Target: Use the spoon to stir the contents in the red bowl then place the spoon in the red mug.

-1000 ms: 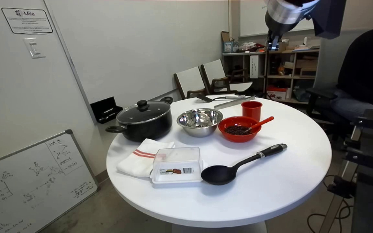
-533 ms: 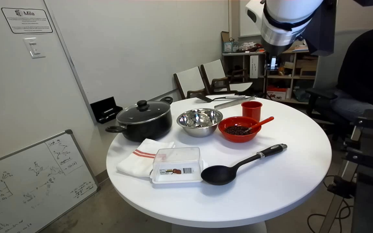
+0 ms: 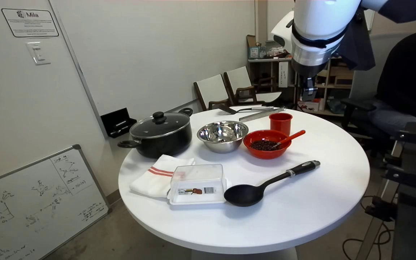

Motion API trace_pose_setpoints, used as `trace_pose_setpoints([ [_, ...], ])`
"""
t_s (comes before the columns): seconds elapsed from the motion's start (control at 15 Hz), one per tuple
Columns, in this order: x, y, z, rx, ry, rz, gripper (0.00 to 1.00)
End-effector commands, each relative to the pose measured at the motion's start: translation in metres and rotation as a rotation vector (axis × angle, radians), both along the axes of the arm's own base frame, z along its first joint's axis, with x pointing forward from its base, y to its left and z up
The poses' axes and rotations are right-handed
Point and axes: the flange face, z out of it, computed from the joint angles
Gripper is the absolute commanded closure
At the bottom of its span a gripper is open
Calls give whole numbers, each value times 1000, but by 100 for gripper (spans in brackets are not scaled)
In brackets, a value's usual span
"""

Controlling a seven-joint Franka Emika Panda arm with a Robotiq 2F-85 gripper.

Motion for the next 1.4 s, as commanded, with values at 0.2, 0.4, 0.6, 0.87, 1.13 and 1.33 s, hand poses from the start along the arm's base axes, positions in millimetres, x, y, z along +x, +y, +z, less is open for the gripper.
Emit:
trace_pose_setpoints([
  [0.2,6,-8,-13,30,196,50,0],
  [0.4,4,-4,-23,21,245,76,0],
  [0.6,4,4,-36,27,257,90,0],
  [0.87,11,12,-28,-25,148,94,0],
  [1.13,9,9,-29,-7,170,93,0],
  [1.33,9,9,-28,-8,168,94,0],
])
